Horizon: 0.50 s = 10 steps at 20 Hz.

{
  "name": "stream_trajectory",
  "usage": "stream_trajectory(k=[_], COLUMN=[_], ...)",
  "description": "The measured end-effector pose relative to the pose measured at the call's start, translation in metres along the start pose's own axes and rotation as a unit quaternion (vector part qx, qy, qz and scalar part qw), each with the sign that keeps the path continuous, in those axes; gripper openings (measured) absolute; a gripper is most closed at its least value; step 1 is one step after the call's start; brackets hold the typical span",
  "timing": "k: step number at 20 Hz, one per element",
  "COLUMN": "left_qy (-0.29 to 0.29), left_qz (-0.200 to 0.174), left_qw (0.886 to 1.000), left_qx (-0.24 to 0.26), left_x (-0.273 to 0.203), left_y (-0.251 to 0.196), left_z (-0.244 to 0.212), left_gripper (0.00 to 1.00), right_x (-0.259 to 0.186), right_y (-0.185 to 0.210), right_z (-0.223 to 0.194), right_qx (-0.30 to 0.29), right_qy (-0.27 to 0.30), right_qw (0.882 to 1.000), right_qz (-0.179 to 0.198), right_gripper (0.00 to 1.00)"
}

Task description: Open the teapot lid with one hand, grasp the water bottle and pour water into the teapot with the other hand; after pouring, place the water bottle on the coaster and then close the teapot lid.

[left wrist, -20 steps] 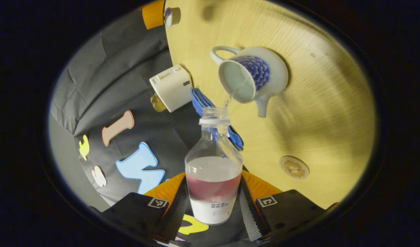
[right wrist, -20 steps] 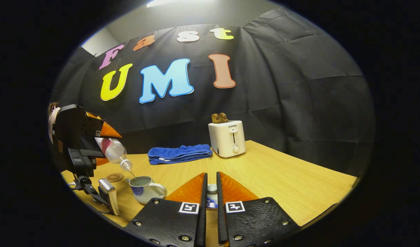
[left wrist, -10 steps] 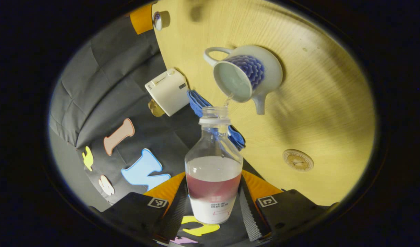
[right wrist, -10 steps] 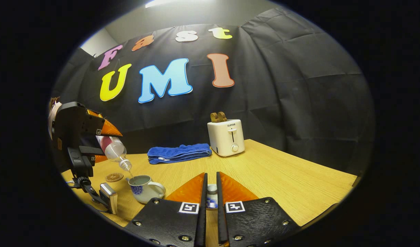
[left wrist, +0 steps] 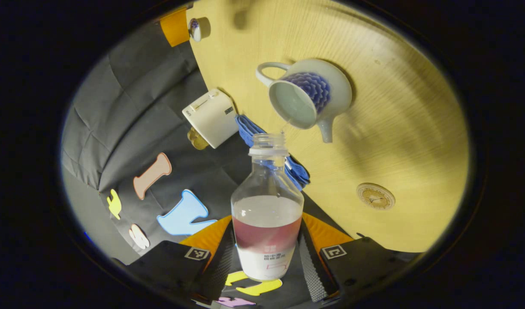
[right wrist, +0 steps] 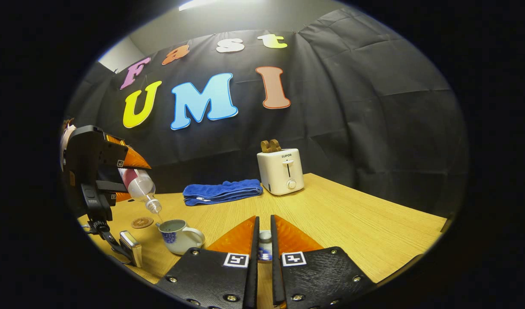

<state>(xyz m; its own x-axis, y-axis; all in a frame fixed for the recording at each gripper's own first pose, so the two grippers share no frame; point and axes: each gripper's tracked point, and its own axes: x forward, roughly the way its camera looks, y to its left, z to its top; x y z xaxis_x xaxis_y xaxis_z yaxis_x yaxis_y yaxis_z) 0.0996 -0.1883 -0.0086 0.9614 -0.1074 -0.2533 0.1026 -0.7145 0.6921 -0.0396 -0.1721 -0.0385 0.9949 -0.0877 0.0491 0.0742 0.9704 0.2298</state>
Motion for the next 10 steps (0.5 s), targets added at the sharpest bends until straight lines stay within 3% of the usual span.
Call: stream_trajectory(k=[5, 10], left_qy=[-0.004, -0.015], left_qz=[-0.005, -0.033], left_qw=[1.000, 0.991], left_qx=[-0.015, -0.132], left_x=[0.001, 0.004], left_y=[-0.004, -0.032], left_z=[0.001, 0.002], left_gripper=[0.84, 0.86], right_x=[-0.001, -0.002], right_y=[0.002, 0.006], right_z=[0.001, 0.004], right_qx=[-0.002, -0.006], right_qy=[-0.003, -0.010], right_qw=[1.000, 1.000], right_qz=[0.003, 0.007], right_gripper=[0.14, 0.14])
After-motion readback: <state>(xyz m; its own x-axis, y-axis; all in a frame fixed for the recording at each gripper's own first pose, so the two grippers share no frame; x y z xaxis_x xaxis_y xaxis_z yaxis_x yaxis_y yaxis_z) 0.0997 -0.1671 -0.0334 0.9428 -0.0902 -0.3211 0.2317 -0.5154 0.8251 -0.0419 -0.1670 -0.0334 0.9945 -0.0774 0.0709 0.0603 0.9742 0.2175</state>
